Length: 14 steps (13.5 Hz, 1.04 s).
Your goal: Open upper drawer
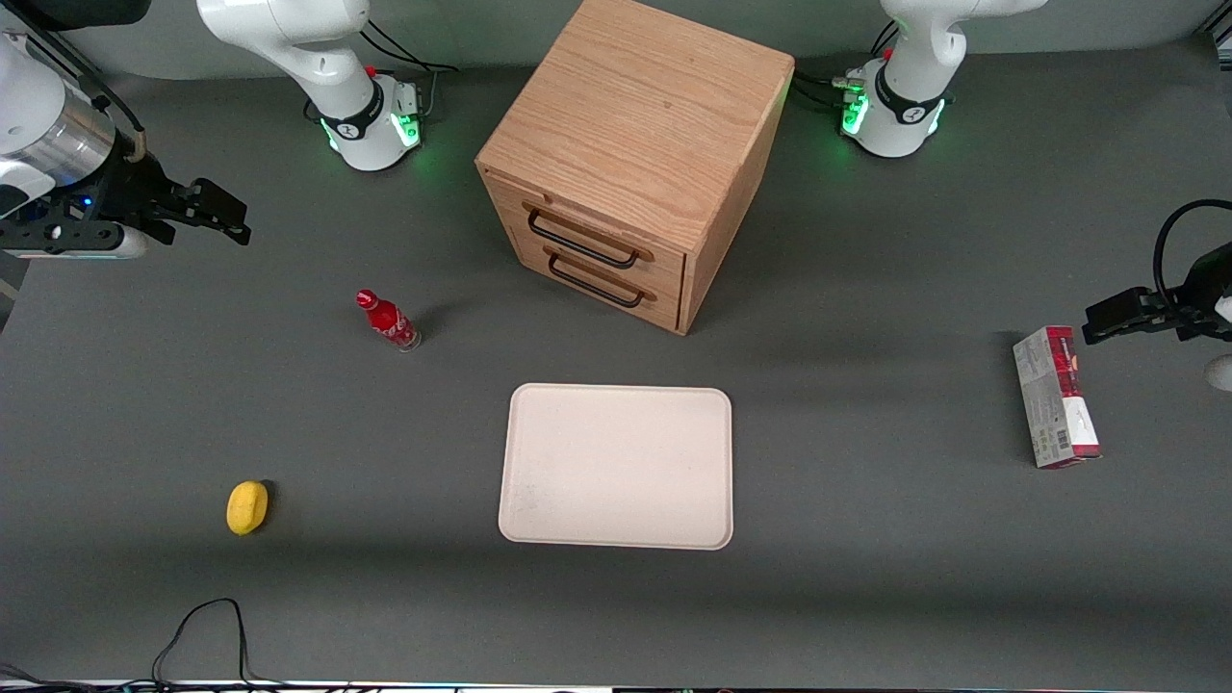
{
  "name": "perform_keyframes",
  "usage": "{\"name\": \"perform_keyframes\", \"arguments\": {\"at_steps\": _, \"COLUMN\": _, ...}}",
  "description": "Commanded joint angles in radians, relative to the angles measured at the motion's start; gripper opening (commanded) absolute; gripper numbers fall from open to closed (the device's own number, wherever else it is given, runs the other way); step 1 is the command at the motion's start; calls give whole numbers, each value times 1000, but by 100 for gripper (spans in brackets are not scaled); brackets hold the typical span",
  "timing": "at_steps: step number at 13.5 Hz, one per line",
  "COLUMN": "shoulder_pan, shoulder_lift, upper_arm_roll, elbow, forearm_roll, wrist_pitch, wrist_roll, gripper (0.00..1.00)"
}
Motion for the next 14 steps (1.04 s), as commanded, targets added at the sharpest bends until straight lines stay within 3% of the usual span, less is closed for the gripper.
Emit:
{"name": "perform_keyframes", "arguments": {"at_steps": 1, "shoulder_pan": -3, "shoulder_lift": 23, "upper_arm_roll": 2, "elbow": 46, "forearm_roll": -16, "wrist_pitch": -18, "wrist_roll": 23, "gripper": 100}}
{"name": "perform_keyframes", "arguments": {"at_steps": 4, "shoulder_pan": 5, "shoulder_lift": 87, "upper_arm_roll": 22, "elbow": 116, "forearm_roll": -13, "wrist_pitch": -19, "wrist_roll": 26, "gripper": 100}}
{"name": "perform_keyframes", "arguments": {"at_steps": 8, "shoulder_pan": 5, "shoulder_lift": 271, "upper_arm_roll": 252, "elbow": 371, "forearm_roll": -9, "wrist_pitch": -143, "wrist_roll": 27, "gripper": 100}}
{"name": "perform_keyframes", "arguments": {"at_steps": 10, "shoulder_pan": 6, "shoulder_lift": 305, "upper_arm_roll": 387, "elbow": 393, "forearm_roll": -6, "wrist_pitch": -145, "wrist_roll": -12, "gripper": 100}}
{"name": "perform_keyframes", "arguments": {"at_steps": 14, "shoulder_pan": 10, "shoulder_lift": 385, "upper_arm_roll": 599, "elbow": 466, "forearm_roll": -11, "wrist_pitch": -136, "wrist_roll": -323, "gripper": 100}}
